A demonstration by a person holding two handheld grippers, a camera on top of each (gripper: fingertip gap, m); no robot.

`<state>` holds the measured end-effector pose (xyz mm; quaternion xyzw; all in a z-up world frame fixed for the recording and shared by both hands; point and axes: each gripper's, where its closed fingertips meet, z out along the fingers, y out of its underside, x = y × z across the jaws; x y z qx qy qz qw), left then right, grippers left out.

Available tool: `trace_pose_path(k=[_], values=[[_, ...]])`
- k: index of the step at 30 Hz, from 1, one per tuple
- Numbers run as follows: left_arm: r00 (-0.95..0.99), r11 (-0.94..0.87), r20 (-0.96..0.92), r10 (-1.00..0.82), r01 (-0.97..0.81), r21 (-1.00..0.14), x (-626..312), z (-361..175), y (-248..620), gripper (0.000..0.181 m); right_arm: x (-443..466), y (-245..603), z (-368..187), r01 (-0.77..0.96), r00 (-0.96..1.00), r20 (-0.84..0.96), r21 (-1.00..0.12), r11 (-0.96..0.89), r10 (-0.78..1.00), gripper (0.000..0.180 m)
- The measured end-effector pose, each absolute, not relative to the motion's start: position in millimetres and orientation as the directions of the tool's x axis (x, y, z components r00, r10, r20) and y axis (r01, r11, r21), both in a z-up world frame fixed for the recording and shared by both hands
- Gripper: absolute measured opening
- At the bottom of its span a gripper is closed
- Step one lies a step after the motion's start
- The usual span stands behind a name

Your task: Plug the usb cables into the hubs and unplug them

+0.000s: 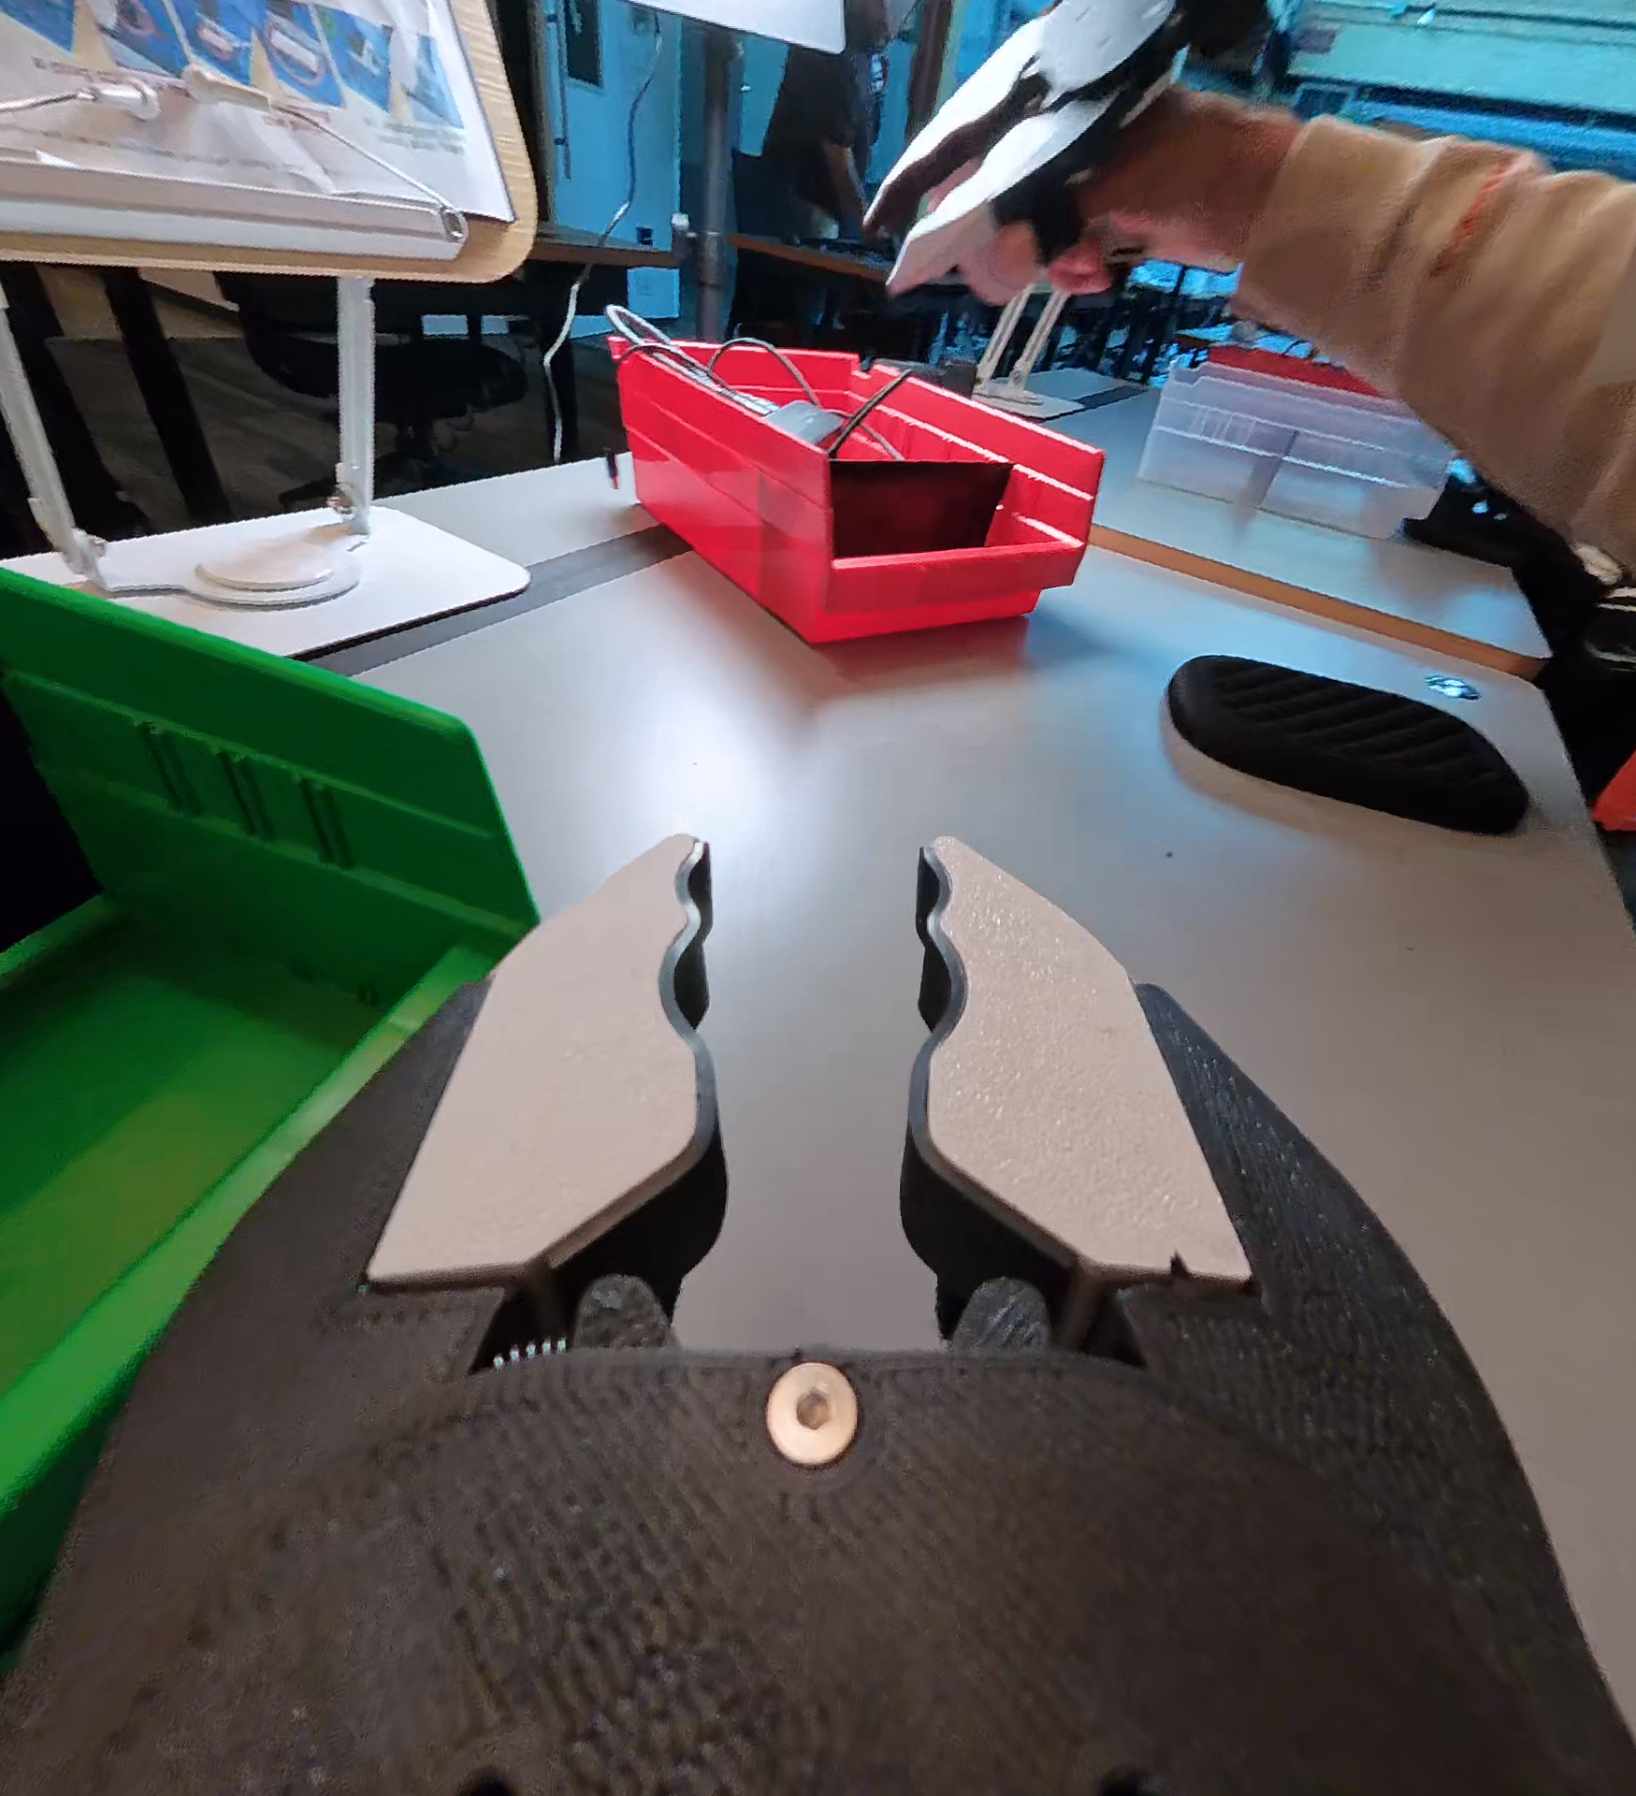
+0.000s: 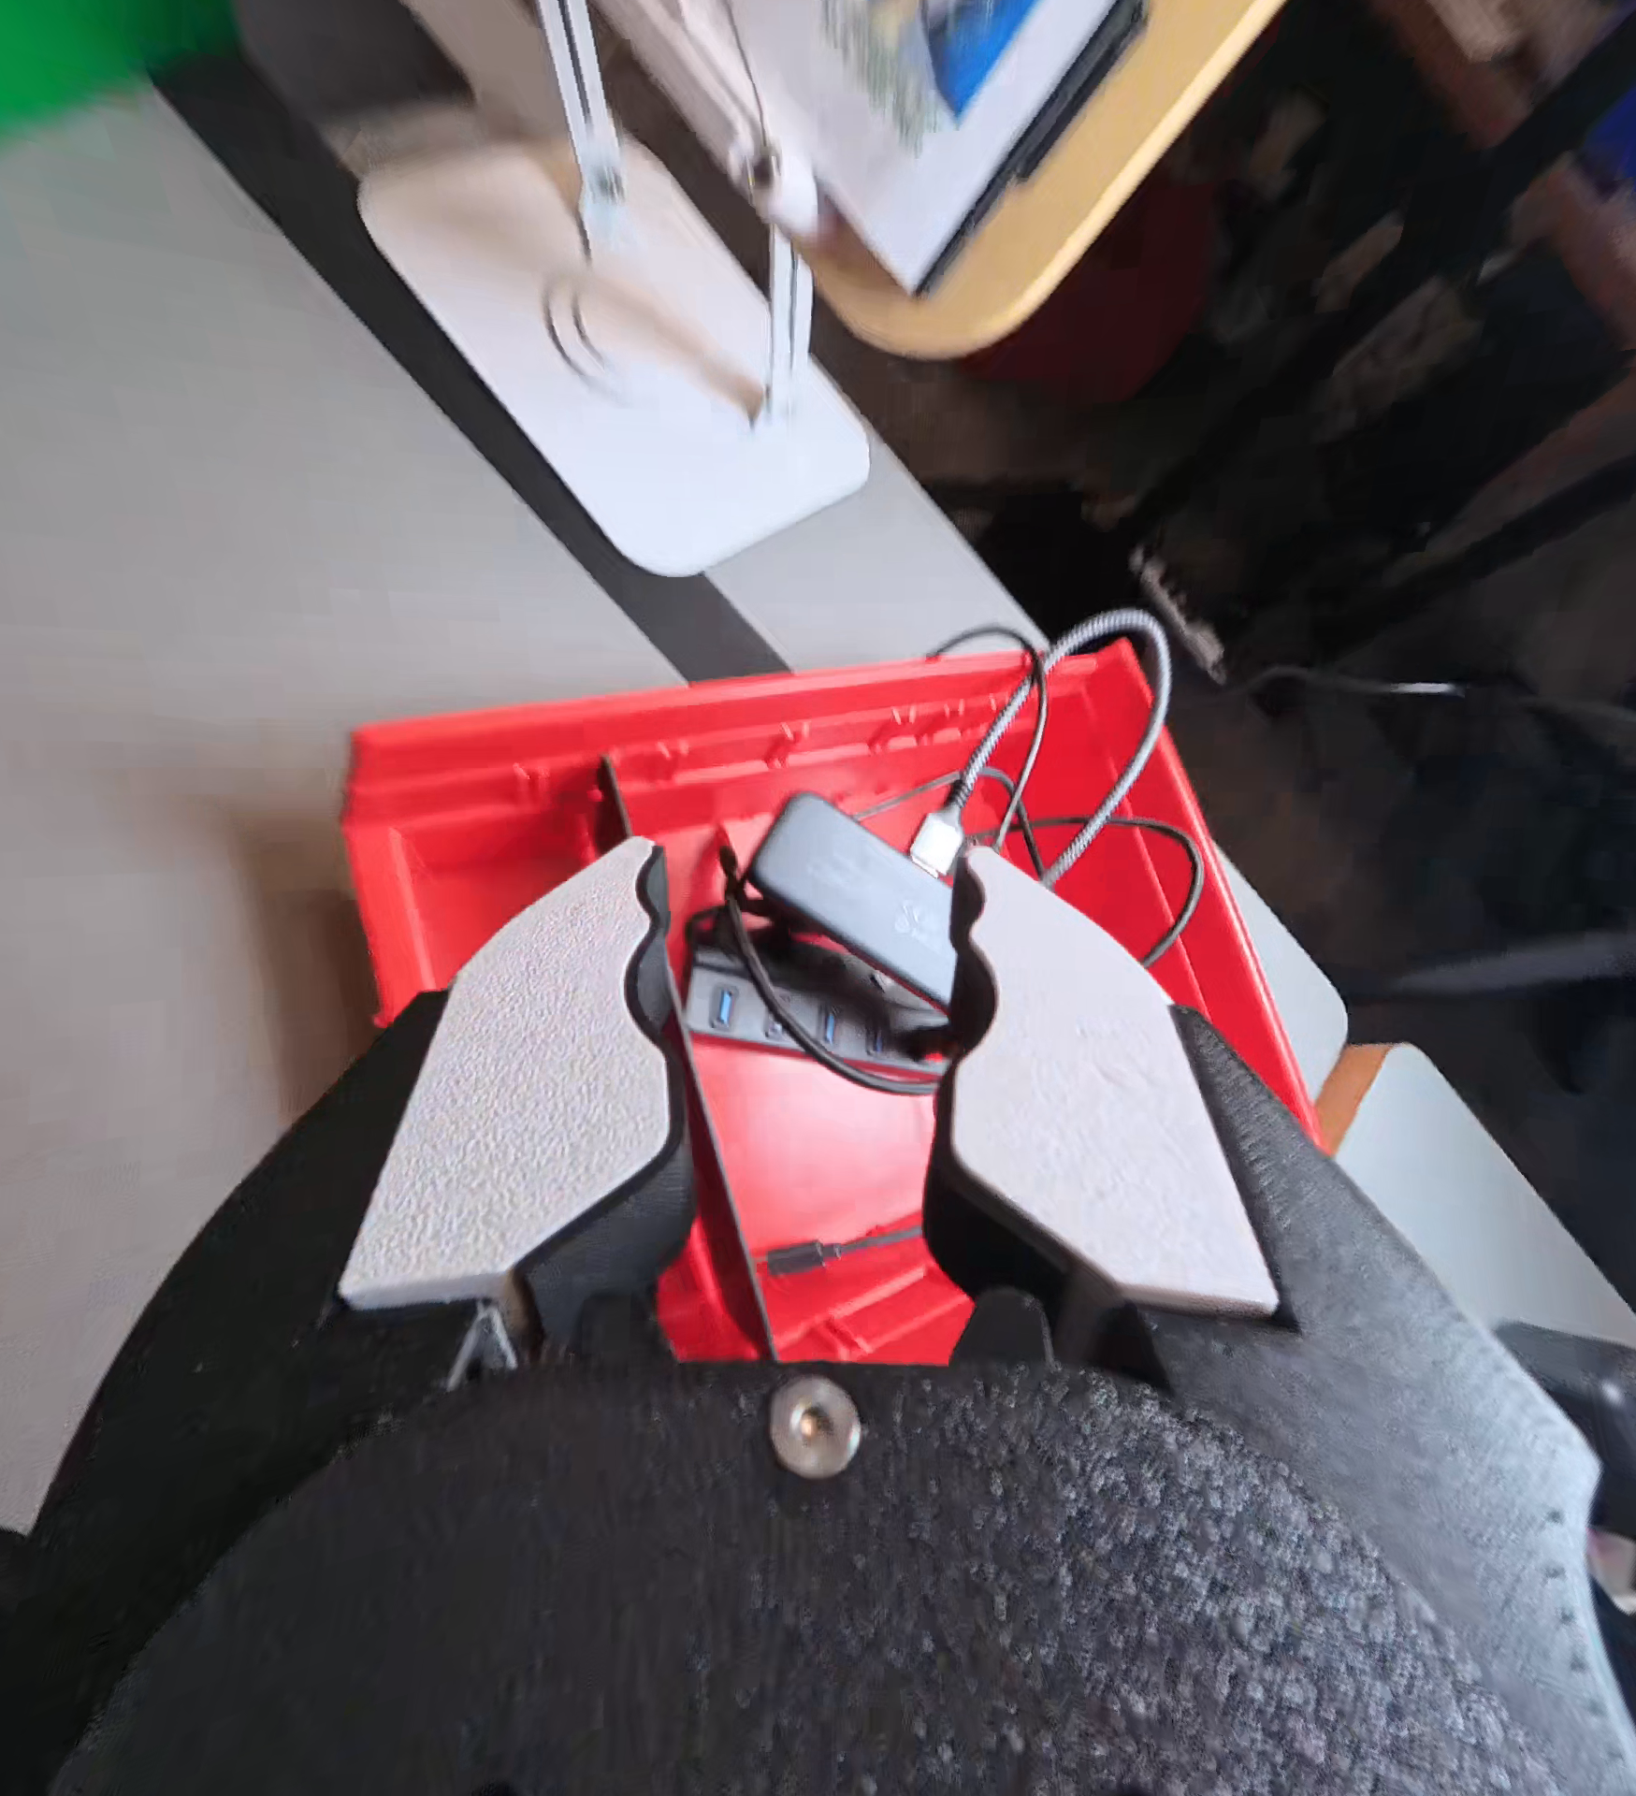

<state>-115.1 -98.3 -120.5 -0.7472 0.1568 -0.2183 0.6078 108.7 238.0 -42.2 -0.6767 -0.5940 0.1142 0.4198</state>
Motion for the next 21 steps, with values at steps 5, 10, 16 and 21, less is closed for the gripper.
trace_pose_path(k=[5, 10, 16, 21], values=[[0.912, -0.185, 0.076, -0.404, 0.000, -0.983, -133, -119, -94, 0.047, 113, 180, -32, 0.606, 0.268, 0.334, -0.788, 0.112, 0.904, 0.056], [0.959, -0.224, -0.079, -0.272, -0.143, -0.964, -166, -122, -90, 0.053, 125, 135, -115, 0.761, 0.162, 0.367, -0.638, 0.121, 0.916, 0.057], [0.903, -0.531, -0.258, -0.343, -0.413, -0.740, -199, -149, -85, 0.064, 138, 151, -181, 0.924, 0.053, 0.459, -0.359, 0.130, 0.887, 0.063], [0.816, -0.705, -0.324, -0.479, -0.578, -0.412, -229, -192, -73, 0.075, 117, 164, -196, 0.946, -0.027, 0.449, -0.276, 0.167, 0.893, 0.054]])
